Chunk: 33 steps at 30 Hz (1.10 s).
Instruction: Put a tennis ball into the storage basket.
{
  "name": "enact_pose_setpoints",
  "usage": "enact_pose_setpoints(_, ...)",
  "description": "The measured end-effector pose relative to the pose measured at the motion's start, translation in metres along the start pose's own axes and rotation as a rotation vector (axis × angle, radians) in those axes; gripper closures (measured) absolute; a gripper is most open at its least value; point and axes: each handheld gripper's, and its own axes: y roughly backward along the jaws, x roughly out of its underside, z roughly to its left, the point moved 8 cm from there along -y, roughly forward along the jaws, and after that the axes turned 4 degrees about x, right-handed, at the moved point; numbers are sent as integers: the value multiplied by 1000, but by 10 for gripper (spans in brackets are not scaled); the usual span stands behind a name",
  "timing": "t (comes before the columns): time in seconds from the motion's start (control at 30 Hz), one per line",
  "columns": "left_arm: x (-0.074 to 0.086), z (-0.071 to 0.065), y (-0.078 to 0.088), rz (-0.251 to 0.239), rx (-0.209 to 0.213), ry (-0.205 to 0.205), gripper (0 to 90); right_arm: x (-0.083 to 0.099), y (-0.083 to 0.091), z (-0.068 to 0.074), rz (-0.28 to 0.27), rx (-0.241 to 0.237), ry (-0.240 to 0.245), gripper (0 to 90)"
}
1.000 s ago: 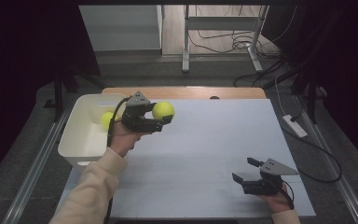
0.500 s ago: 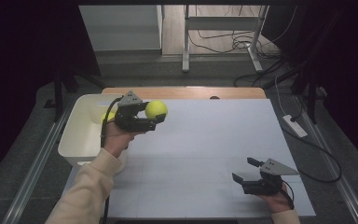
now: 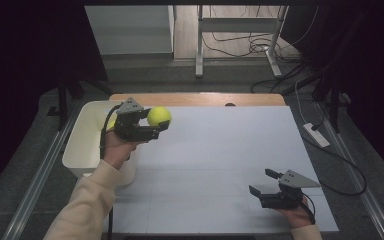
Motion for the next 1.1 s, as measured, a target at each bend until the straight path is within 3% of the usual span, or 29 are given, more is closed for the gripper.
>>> enact_pose_setpoints(1.1,10,34,31,-20,-95,49,271,0,0,0,4,1,1,118)
